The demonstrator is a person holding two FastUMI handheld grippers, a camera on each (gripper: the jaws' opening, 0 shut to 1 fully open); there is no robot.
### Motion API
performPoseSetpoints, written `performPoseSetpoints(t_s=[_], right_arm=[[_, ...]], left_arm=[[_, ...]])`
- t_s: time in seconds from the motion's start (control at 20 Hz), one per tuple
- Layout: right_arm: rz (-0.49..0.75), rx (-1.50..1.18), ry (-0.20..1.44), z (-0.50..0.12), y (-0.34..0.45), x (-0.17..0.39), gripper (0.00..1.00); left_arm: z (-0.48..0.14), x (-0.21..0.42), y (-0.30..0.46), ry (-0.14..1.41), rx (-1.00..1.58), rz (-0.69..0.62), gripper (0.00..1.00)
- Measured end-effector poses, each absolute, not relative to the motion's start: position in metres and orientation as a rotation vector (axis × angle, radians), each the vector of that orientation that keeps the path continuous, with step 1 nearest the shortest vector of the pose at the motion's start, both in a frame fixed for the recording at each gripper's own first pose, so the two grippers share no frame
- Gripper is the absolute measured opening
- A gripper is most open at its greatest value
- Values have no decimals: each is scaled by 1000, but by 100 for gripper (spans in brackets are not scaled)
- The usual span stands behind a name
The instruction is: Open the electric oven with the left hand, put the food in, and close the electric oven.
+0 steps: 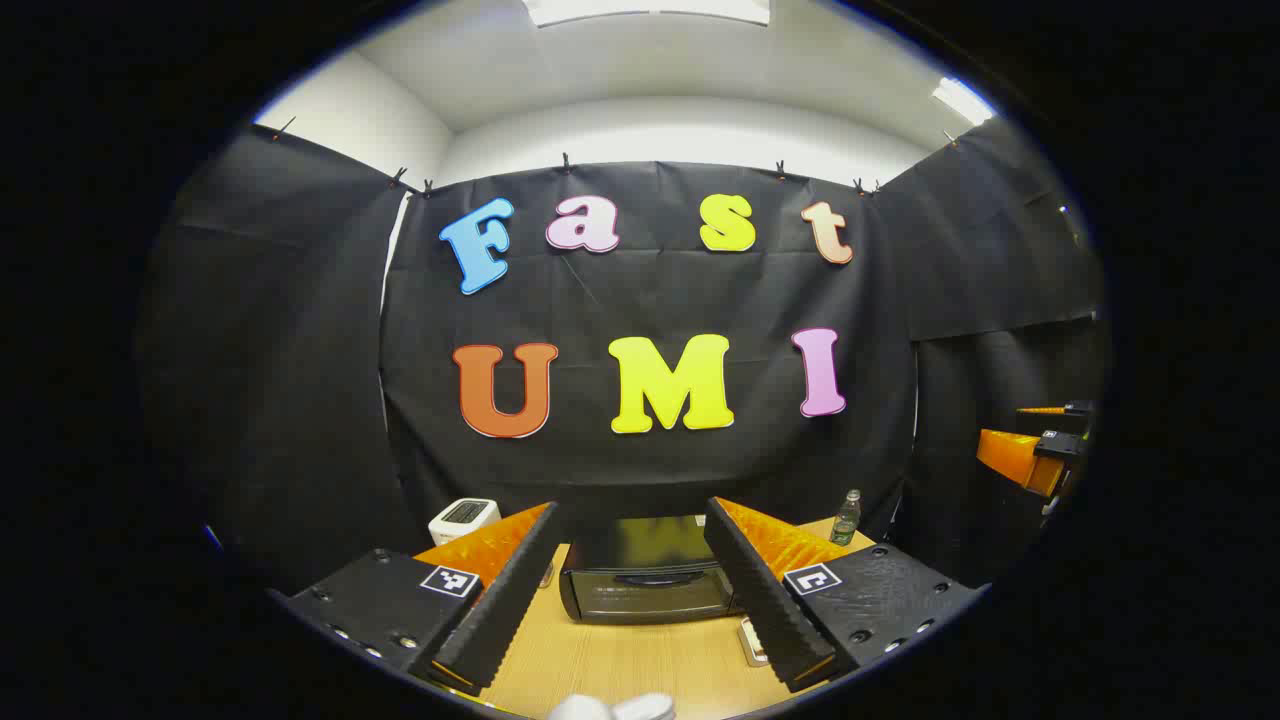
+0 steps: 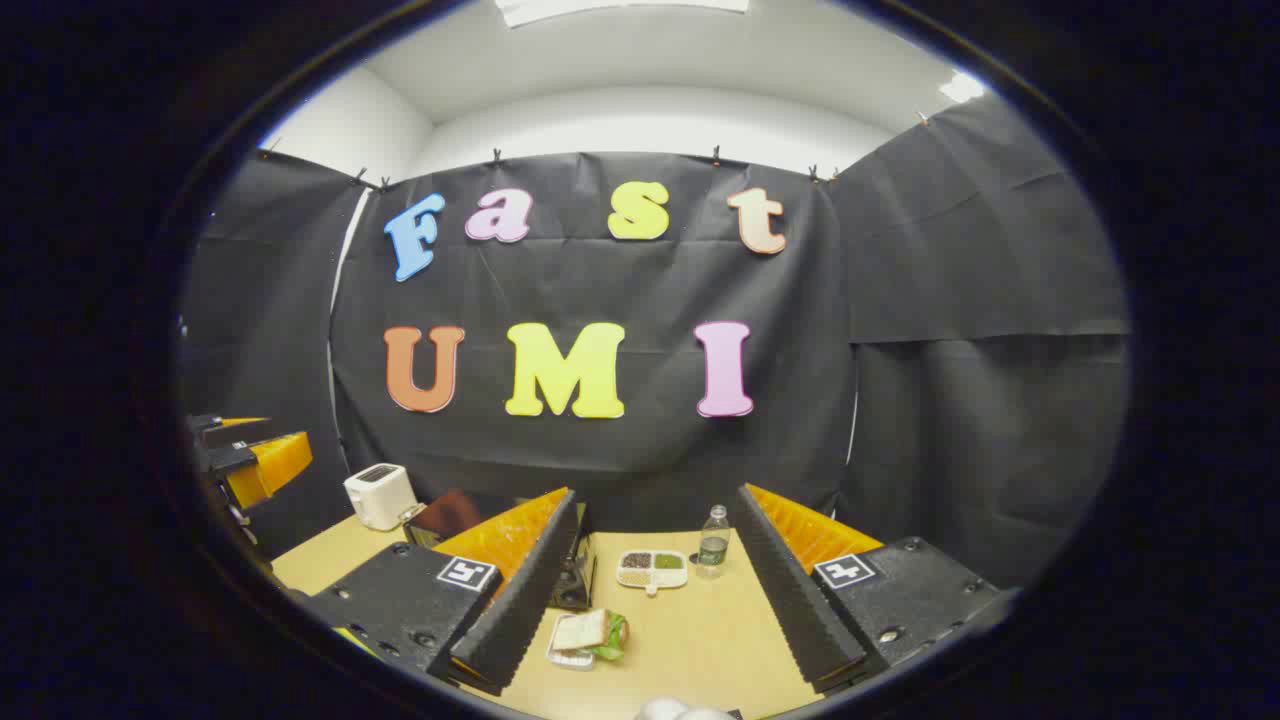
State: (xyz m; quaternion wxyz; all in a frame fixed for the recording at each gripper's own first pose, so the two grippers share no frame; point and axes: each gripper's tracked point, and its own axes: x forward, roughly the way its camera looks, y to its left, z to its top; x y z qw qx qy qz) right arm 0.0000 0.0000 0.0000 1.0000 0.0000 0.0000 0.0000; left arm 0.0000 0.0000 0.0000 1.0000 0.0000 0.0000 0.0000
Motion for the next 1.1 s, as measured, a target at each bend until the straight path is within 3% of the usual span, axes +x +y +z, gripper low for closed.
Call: performPoseSetpoints(t_s=[0.1, 0.15, 0.2, 0.65, 0.9, 0.95, 1.0, 1.1], right_arm=[[0, -4, 4, -2, -1, 2, 91], [2, -3, 7, -3, -1, 2, 100], [2, -3, 9, -3, -1, 3, 91], [-9, -2, 16, -6, -9, 9, 91], [-20, -4, 1, 3, -14, 10, 91], [-27, -7, -2, 4, -17, 9, 100], [-34, -13, -6, 7, -20, 8, 91], [-59, -34, -8, 10, -30, 4, 90]], left_arm=[[-1, 4, 0, 1, -2, 4, 95], [-1, 5, 0, 1, -2, 5, 95], [-2, 6, 2, -2, 0, 7, 95], [-10, 24, -2, -7, 24, 19, 95], [-45, 54, -8, 21, 12, 18, 95], [-54, 62, -9, 28, 8, 17, 95], [-66, 74, -11, 39, 1, 15, 95], [-88, 98, -18, 58, -2, 5, 95]])
